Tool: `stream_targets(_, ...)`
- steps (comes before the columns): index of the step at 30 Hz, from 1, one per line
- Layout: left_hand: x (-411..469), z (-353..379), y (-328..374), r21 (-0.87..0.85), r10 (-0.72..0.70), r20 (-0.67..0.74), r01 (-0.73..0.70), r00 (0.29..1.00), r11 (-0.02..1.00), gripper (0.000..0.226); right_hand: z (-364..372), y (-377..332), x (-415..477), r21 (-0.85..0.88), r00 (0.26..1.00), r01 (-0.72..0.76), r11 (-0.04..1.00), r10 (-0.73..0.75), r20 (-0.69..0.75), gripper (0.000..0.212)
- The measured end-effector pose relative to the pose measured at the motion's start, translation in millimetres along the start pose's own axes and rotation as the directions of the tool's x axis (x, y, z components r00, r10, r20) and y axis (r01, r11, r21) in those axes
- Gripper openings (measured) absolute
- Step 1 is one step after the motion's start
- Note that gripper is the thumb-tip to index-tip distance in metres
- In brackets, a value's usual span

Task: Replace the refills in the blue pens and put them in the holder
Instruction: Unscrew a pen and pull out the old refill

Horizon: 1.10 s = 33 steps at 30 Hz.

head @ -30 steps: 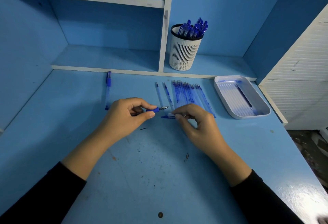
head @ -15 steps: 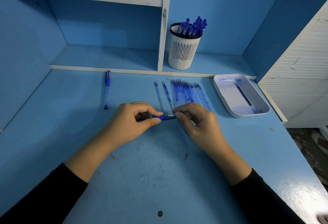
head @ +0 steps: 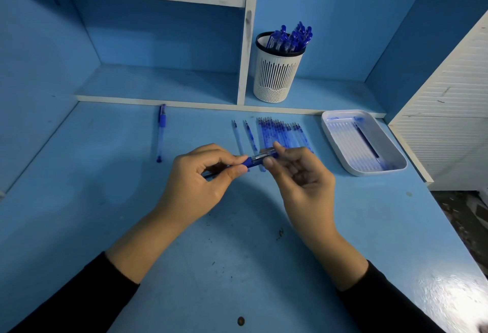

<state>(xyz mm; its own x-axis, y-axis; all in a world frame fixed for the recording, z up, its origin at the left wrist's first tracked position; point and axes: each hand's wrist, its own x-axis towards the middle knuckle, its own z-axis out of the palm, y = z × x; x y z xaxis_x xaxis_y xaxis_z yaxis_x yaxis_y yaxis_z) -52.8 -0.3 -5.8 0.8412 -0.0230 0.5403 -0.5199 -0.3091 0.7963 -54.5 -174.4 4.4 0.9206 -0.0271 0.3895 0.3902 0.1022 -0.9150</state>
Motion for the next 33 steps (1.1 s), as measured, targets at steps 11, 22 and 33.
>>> stream_targets(11,-0.7,-1.9,3.8,-0.098,-0.05,-0.006,0.049,0.999,0.994,0.015,2.0,1.1,0.4,-0.072,0.985,0.17,0.983,-0.167,0.039,0.03)
stream_targets(22,8.4,-8.3,-3.6,0.094,0.095,0.049,-0.099,0.994,0.991,0.017,-0.1,-6.5,3.2,-0.028,0.995,0.104,0.994,-0.104,0.01,0.022)
stream_targets(33,35.6,-13.4,-48.8,0.594,-0.191,0.054,0.122,0.98,0.795,0.043,-44.9,-38.3,51.8,-0.164,0.921,0.263,0.951,-0.298,-0.251,0.018)
